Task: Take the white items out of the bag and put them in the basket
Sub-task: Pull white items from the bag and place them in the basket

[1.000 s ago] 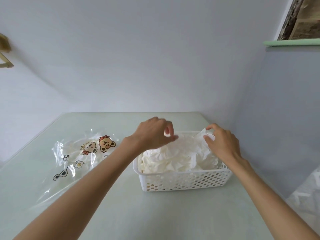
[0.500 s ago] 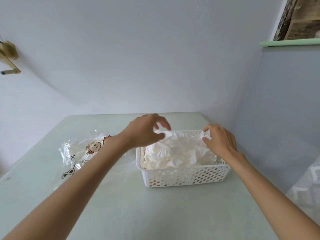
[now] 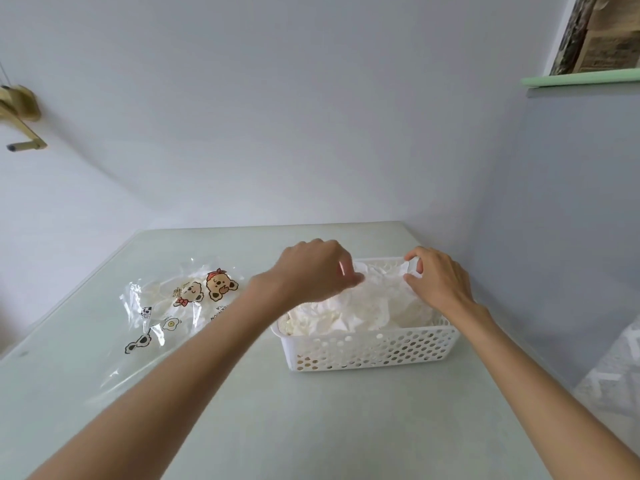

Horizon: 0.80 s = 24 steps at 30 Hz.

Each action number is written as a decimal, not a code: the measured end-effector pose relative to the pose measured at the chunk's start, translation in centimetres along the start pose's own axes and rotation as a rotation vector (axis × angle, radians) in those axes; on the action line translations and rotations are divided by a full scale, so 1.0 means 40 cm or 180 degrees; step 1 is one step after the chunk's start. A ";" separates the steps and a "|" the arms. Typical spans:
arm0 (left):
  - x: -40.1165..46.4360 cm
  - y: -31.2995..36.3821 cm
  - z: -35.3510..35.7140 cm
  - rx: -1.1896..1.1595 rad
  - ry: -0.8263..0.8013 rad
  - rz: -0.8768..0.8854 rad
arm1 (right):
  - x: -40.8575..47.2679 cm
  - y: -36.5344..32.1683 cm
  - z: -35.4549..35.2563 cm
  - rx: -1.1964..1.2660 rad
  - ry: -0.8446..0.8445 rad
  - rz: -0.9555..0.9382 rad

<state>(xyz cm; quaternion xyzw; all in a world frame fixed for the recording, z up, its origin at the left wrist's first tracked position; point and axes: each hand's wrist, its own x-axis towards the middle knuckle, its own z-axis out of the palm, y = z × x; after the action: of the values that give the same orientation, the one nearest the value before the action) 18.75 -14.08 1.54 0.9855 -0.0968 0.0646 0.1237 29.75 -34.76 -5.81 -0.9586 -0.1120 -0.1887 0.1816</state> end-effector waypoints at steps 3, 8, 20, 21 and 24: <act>0.025 0.123 0.076 0.0833 -0.0220 0.0115 | 0.002 -0.004 -0.002 0.0003 0.0021 0.0034; 0.044 0.086 0.085 0.1058 -0.0425 -0.0047 | -0.002 0.003 -0.001 0.0082 -0.0075 0.0062; 0.042 -0.036 0.106 0.0517 -0.0661 -0.0107 | -0.040 -0.106 -0.036 0.0758 -0.1290 -0.0673; 0.042 -0.054 0.127 0.0569 -0.0963 -0.0187 | -0.037 -0.100 -0.027 0.0349 -0.1785 -0.0576; 0.029 -0.109 0.159 0.0768 -0.1300 -0.0363 | -0.031 -0.048 -0.014 -0.0443 -0.2372 -0.0277</act>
<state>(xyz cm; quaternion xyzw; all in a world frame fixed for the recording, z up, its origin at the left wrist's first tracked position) 21.43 -11.77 -5.39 0.9896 -0.0555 -0.1319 -0.0136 27.91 -33.42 -5.26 -0.9658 -0.1979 0.1581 0.0548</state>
